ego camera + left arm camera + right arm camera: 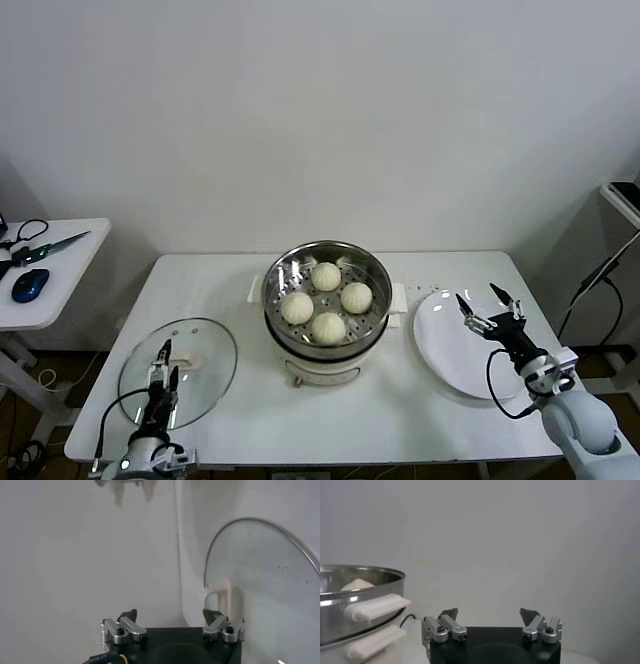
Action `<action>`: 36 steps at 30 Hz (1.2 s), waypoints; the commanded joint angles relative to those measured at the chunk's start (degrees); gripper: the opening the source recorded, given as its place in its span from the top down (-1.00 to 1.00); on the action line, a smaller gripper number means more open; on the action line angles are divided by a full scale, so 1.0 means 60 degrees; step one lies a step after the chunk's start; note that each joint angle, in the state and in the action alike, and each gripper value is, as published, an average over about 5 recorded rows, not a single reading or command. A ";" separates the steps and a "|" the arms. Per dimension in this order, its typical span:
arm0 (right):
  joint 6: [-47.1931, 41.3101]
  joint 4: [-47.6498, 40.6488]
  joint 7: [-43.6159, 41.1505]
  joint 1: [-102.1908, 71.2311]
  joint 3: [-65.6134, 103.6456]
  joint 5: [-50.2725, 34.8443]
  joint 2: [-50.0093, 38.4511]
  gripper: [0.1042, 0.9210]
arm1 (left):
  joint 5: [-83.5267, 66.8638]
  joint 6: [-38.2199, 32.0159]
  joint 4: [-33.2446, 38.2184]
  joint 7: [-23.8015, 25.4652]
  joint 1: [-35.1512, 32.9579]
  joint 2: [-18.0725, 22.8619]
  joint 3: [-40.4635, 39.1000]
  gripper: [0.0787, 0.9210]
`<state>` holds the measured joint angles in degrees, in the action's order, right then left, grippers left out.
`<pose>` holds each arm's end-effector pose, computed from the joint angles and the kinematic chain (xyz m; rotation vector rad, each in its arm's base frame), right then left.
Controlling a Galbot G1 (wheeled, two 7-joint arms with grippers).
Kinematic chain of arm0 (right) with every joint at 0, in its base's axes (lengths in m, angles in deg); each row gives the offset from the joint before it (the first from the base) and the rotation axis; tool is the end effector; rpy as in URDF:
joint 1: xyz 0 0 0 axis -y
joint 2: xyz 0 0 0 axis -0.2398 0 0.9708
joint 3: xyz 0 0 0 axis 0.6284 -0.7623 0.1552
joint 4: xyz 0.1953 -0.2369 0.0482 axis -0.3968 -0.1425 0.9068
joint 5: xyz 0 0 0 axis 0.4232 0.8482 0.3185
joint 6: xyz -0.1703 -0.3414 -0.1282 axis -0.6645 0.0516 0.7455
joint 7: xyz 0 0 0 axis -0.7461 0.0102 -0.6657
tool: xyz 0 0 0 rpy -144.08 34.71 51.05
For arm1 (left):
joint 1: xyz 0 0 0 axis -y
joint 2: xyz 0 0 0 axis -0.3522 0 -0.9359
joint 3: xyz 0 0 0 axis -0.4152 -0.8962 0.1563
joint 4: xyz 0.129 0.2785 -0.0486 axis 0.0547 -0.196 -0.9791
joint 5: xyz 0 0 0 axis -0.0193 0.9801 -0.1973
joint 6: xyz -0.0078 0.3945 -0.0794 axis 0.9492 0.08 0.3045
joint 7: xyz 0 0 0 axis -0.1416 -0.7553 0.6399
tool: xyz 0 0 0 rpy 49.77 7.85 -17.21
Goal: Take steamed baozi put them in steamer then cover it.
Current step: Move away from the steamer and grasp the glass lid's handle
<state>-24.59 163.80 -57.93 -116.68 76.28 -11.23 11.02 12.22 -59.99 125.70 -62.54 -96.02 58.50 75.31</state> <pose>0.3409 -0.1747 -0.3133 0.3803 -3.0336 0.1400 0.2428 0.1006 -0.3821 -0.0091 -1.9447 -2.1630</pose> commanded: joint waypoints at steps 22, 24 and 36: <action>0.0181 -0.0279 -0.0135 -0.0437 0.0406 0.1159 0.0594 -0.76 | 0.0038 -0.0035 -0.2640 -0.0821 0.2078 -0.0220 0.0155 -0.76; 0.0203 -0.0301 -0.0153 -0.0438 0.0414 0.1228 0.0628 -0.76 | -0.0053 -0.0080 -0.2677 -0.0811 0.2084 -0.0225 0.0151 -0.71; 0.0297 -0.0440 -0.0230 -0.0339 0.0409 0.1543 0.0794 -0.76 | -0.0449 -0.0214 -0.2637 -0.0788 0.1999 -0.0254 0.0164 0.09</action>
<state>-22.97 161.34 -59.22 -118.75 78.66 -3.11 15.55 11.14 -60.82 110.51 -67.01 -84.51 57.13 76.31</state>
